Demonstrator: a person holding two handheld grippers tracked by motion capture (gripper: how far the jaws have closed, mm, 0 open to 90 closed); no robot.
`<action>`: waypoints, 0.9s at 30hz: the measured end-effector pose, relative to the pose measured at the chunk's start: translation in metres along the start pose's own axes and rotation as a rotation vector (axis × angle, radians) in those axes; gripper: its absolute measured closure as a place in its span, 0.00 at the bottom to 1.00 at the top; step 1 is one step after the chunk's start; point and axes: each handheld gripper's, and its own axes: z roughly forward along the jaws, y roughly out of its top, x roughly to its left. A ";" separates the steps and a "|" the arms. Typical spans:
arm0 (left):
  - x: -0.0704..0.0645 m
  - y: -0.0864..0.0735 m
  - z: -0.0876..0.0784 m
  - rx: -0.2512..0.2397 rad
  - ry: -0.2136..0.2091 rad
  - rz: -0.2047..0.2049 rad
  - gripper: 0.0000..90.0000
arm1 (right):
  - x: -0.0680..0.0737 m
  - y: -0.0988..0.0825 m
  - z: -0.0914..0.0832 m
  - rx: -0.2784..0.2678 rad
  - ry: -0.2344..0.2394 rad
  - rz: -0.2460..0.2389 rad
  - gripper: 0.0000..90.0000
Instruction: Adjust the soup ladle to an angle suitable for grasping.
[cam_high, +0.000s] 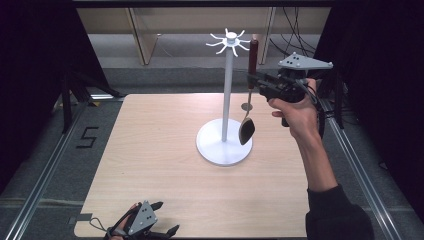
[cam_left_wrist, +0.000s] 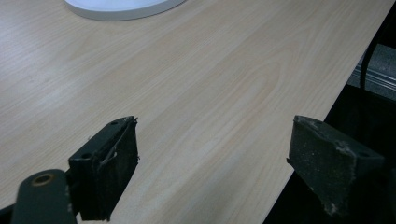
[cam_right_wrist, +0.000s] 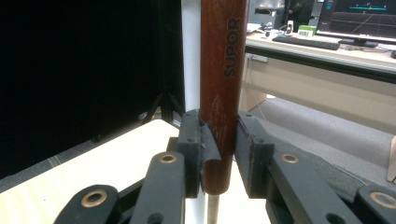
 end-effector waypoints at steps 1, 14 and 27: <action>0.000 0.000 0.000 0.000 0.000 0.000 0.17 | 0.000 0.000 0.000 0.000 0.000 0.000 0.82; 0.000 0.000 0.001 -0.001 0.003 0.008 0.17 | 0.004 0.001 0.016 0.041 -0.003 0.003 0.82; 0.001 0.000 0.000 0.002 -0.001 0.022 0.17 | 0.003 -0.003 0.006 0.005 0.031 0.020 0.66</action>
